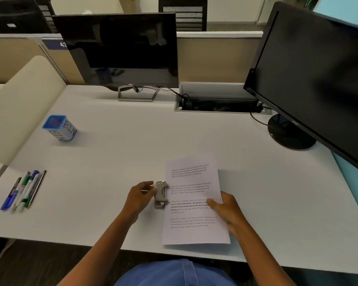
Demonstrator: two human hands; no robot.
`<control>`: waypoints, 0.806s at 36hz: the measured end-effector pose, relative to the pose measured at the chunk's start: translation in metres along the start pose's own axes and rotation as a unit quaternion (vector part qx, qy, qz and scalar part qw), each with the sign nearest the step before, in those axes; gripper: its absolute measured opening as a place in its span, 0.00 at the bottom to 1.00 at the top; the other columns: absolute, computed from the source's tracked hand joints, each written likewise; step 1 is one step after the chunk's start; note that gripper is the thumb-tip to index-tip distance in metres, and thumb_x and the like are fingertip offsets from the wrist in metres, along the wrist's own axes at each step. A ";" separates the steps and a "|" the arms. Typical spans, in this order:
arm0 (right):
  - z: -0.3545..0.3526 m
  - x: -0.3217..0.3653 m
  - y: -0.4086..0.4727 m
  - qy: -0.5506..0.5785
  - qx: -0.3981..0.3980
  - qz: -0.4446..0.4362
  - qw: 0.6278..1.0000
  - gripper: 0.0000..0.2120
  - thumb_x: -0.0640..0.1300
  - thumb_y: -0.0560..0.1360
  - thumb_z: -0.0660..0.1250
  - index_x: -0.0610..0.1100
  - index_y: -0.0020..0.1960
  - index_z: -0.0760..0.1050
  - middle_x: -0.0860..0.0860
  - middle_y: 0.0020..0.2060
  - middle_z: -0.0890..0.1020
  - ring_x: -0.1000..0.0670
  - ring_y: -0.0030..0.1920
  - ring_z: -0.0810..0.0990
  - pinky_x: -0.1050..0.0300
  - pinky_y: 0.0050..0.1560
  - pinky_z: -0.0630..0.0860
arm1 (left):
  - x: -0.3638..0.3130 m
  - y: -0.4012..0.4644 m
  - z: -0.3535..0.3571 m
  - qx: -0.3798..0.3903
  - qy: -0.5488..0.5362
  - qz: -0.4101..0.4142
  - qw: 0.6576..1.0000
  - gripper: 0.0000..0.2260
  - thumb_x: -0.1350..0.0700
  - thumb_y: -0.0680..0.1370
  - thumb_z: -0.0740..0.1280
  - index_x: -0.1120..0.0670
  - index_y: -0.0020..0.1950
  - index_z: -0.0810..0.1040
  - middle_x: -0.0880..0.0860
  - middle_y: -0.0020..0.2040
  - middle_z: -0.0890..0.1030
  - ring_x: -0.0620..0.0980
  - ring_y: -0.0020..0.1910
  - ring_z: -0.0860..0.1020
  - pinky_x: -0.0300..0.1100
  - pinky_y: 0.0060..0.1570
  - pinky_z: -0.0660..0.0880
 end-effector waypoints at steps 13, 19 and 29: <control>0.012 0.000 0.004 0.001 -0.008 -0.001 1.000 0.11 0.43 0.81 0.73 0.54 0.60 0.82 0.56 0.52 0.88 0.52 0.50 0.89 0.56 0.49 0.86 | -0.005 -0.002 0.000 0.027 -0.011 -0.002 1.000 0.14 0.59 0.82 0.70 0.58 0.67 0.82 0.59 0.53 0.85 0.51 0.44 0.81 0.43 0.44 0.79; 0.015 0.000 0.009 -0.001 -0.004 0.001 1.000 0.13 0.43 0.81 0.72 0.50 0.65 0.82 0.52 0.55 0.88 0.49 0.53 0.88 0.49 0.55 0.86 | -0.006 -0.002 0.002 0.036 -0.008 -0.001 0.999 0.14 0.59 0.82 0.70 0.59 0.68 0.81 0.61 0.55 0.85 0.52 0.47 0.82 0.43 0.44 0.79; 0.016 -0.007 0.015 0.015 0.003 0.023 1.000 0.12 0.43 0.80 0.74 0.51 0.63 0.82 0.53 0.54 0.89 0.48 0.51 0.89 0.50 0.52 0.87 | -0.005 0.002 0.003 0.038 -0.016 -0.001 0.999 0.13 0.59 0.82 0.69 0.59 0.67 0.82 0.62 0.55 0.85 0.52 0.45 0.80 0.44 0.45 0.80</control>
Point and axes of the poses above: each hand's wrist, its own y-axis towards the middle knuckle, its own z-axis out of the palm, x = y × z, the point moved 8 cm from there along y, towards the middle knuckle
